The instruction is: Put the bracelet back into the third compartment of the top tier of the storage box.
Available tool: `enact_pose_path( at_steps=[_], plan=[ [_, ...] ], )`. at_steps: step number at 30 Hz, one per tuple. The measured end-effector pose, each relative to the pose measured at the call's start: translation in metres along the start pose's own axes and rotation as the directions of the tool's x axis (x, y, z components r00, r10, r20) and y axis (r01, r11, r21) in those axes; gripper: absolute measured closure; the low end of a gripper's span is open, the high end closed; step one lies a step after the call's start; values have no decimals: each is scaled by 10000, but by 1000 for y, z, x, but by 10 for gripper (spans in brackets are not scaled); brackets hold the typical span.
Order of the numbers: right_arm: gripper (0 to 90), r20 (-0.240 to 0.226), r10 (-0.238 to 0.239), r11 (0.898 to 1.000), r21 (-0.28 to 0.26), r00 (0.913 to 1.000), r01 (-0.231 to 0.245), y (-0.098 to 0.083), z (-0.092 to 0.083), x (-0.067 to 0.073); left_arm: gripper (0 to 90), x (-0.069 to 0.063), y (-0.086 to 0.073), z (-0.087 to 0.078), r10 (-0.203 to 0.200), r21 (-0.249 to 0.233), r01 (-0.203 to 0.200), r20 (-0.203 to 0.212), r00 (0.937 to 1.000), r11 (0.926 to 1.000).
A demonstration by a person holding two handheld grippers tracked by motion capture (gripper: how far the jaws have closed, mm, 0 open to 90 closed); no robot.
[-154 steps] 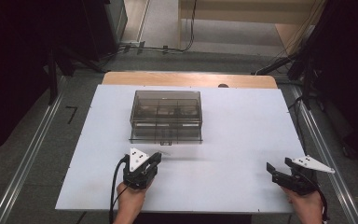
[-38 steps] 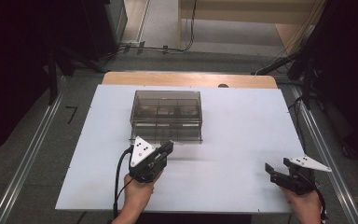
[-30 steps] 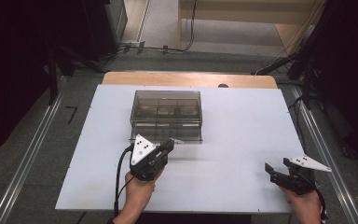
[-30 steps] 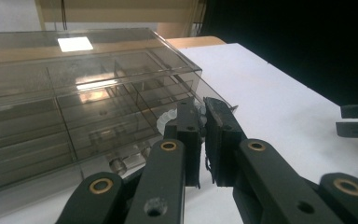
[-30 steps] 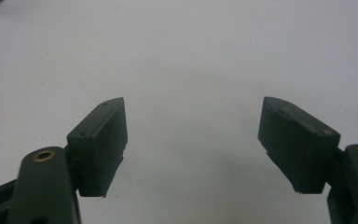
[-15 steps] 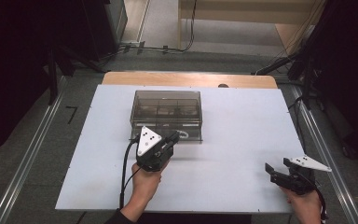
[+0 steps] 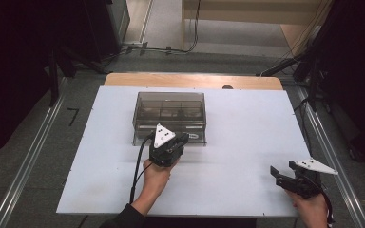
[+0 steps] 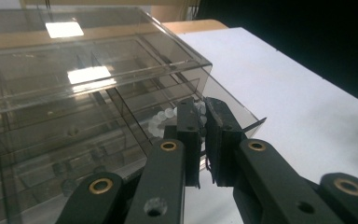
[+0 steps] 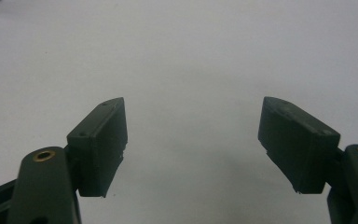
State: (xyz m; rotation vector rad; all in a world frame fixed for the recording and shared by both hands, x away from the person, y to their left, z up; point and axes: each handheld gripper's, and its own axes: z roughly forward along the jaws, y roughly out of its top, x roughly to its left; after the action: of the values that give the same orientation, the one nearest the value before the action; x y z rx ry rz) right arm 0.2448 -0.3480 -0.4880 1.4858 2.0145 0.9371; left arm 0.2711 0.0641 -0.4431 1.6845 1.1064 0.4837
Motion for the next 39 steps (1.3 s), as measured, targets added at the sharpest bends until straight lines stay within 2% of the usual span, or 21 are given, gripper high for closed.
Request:
enact_pose_path(
  at_steps=[4, 5, 7, 8, 11, 14, 15, 16, 17, 18, 22, 27, 31, 32, 33, 34, 35, 39],
  plan=[
    [223, -3, -27, 10000, -17, 10000, 27, 0, 0, 0, 847, 2, -2, 5, -84, 209, 83, 11, 10000, 9997],
    [222, -1, -34, 10000, -19, 10000, 34, 0, -1, 0, 823, 2, -2, 5, -139, 221, 140, -43, 9999, 9997],
    [223, -3, -21, 10000, -22, 10000, 21, 0, -1, 0, 666, 5, -1, 3, -286, 235, 285, 68, 9996, 9993],
    [223, -15, -22, 10000, -25, 10000, 22, 0, 0, 0, 531, 7, 0, 1, -307, 189, 306, 46, 9995, 9994],
    [223, -16, -17, 10000, -19, 10000, 17, 0, 0, 0, 419, 8, 1, -2, -408, 26, 407, 102, 9991, 9992],
    [223, -22, -39, 10000, -36, 10000, 39, 0, -1, 0, 284, 7, 5, -10, -336, -126, 334, -164, 9993, 9994],
    [223, -22, -39, 10000, -36, 10000, 39, 0, -1, 0, 284, 7, 5, -13, -311, -139, 308, -252, 9992, 9994],
    [223, -17, -25, 10000, -31, 10000, 25, 0, -1, -1, 212, 8, 6, -16, -274, -119, 270, -358, 9990, 9996],
    [223, -17, -25, 10000, -31, 10000, 25, 0, -1, -1, 212, 8, 6, -18, -257, -105, 253, -458, 9986, 9996],
    [223, -2, -33, 10000, -34, 10000, 33, 0, -1, -1, 162, 10, 6, -22, -295, -37, 293, -609, 9977, 9996],
    [223, -13, -21, 10000, -57, 10000, 21, 0, -1, -1, 103, 13, 5, -29, -556, -109, 548, -930, 9941, 9984],
    [223, -18, 18, 10000, -78, 10000, -18, 0, -2, 0, 50, 16, 3, -40, -633, -182, 616, -1119, 9917, 9979],
    [223, -23, 30, 10000, -94, 10000, -30, 0, -3, -1, 42, 20, -4, -56, -634, -192, 613, -1418, 9879, 9979],
    [223, -28, 14, 9999, -114, 10000, -14, 0, -3, -1, 38, 23, -9, -65, -734, -285, 698, -1554, 9851, 9972],
    [223, -28, 14, 9999, -114, 10000, -14, 0, -3, -1, 37, 23, -9, -65, -734, -285, 698, -1554, 9851, 9972],
    [223, -35, 23, 9999, -112, 10000, -23, 0, -3, -1, 37, 26, -13, -75, -806, -348, 758, -1674, 9826, 9965],
    [223, -32, 8, 9999, -118, 10000, -8, 0, -3, -1, 34, 26, -13, -75, -806, -348, 758, -1674, 9826, 9965],
    [223, -50, -19, 9999, -161, 10000, 18, 0, -4, 0, 30, 35, -23, -91, -966, -517, 879, -2010, 9748, 9948]
  ],
)
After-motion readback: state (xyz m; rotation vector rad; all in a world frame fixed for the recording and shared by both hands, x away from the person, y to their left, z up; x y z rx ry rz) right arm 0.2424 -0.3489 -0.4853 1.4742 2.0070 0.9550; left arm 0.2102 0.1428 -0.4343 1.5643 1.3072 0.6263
